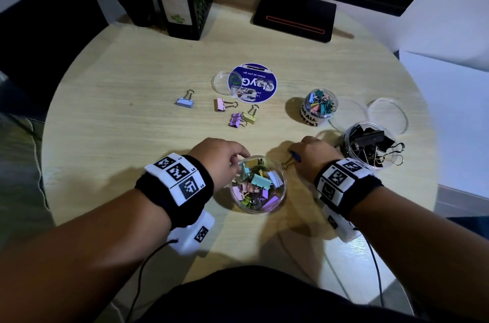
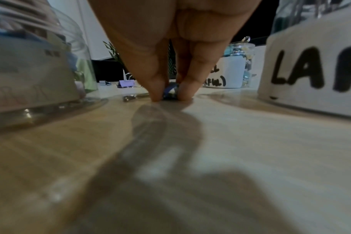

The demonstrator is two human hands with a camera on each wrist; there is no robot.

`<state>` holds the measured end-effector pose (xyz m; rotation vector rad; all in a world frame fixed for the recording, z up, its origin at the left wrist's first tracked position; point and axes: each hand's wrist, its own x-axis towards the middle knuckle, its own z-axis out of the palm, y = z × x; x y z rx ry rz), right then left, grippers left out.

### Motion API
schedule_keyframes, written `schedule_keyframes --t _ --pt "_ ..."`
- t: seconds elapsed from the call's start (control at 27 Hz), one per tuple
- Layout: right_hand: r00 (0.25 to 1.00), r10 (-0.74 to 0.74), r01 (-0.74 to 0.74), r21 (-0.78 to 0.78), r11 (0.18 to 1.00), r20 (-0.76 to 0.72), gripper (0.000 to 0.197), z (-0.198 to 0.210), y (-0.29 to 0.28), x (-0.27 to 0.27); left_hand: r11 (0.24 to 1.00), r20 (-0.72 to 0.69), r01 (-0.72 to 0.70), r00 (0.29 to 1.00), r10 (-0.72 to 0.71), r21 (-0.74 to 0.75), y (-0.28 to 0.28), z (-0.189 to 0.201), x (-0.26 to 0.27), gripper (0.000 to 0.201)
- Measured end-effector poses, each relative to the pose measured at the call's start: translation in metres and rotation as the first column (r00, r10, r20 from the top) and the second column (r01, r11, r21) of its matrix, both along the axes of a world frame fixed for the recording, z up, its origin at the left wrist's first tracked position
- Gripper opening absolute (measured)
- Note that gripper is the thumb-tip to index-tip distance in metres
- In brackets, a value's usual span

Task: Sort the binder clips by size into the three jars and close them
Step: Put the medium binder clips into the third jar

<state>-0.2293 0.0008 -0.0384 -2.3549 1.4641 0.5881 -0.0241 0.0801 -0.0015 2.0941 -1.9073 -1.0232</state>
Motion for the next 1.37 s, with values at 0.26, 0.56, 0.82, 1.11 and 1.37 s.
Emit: schedule_keyframes --t 0.26,0.56,0.82,1.11,1.37 --pt "0.926 -0.157 0.204 -0.106 0.973 0.342 0.016 0.014 0.012 -0.007 0.997 -0.066 -0.083 0.994 0.083 0.009 0.003 -0.004 -0.001 0.022" --pt "0.874 0.209 -0.137 -0.19 0.972 0.439 0.041 0.022 0.055 0.02 0.997 -0.029 -0.073 0.997 0.072 -0.026 0.002 -0.005 -0.002 0.024" --pt "0.881 0.278 -0.222 -0.185 0.957 0.382 0.037 0.029 0.048 0.017 0.999 -0.018 -0.036 0.999 0.035 -0.027 0.001 -0.008 -0.001 0.025" --pt "0.918 0.06 -0.013 -0.12 0.993 0.392 0.052 0.041 -0.001 0.027 0.995 0.021 -0.052 0.998 0.054 -0.082 -0.022 -0.006 0.012 0.018" --pt "0.987 0.156 -0.153 -0.058 0.987 0.044 0.053 0.029 -0.054 0.057 0.992 0.407 -0.101 0.905 0.126 -0.081 -0.095 -0.027 0.067 0.043"
